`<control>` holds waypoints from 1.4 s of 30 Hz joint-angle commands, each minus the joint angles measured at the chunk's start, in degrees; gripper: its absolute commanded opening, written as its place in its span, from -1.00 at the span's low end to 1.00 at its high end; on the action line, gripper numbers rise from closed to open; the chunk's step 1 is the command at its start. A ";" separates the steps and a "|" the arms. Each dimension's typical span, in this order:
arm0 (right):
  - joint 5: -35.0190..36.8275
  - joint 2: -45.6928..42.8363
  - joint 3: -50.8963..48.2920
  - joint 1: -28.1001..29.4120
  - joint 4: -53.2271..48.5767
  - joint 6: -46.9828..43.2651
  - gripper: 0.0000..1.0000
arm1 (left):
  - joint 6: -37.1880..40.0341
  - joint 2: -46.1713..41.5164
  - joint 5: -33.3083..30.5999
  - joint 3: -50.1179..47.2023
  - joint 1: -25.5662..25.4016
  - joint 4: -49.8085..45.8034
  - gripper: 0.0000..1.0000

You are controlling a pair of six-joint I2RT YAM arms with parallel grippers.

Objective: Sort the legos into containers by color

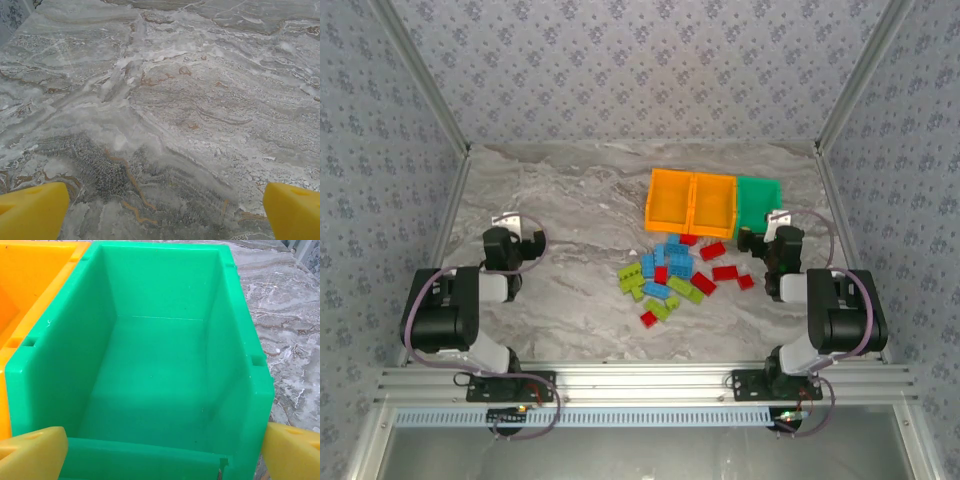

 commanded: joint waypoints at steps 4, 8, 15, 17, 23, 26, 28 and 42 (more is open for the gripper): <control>-0.51 -0.32 1.33 0.29 -0.67 -0.99 1.00 | 0.73 -0.67 0.09 1.14 -0.15 1.47 0.99; -0.60 -0.39 1.30 0.20 -0.67 -0.92 1.00 | 0.64 -0.67 0.15 1.14 -0.07 1.46 0.99; -1.91 -0.35 1.32 -0.55 -0.67 -0.44 1.00 | 0.36 -0.61 1.15 1.21 0.52 1.37 0.99; -1.91 -0.39 1.18 -0.57 -0.67 -0.44 1.00 | 0.37 -0.66 1.19 1.14 0.51 1.37 0.99; -0.23 -14.36 6.87 0.40 -22.56 2.94 0.98 | 1.09 -1.88 1.88 0.71 0.18 1.41 0.99; 2.93 -23.69 15.96 0.71 -48.47 18.56 0.96 | 3.02 -8.05 0.87 0.44 -1.96 -3.75 0.98; -2.38 -27.17 19.99 1.39 -60.83 24.79 0.94 | 2.21 -13.46 -1.03 3.06 -3.65 -13.82 0.99; -6.45 -30.26 25.08 23.93 -92.00 32.89 0.89 | 2.30 -44.31 7.22 19.88 -37.46 -59.09 0.98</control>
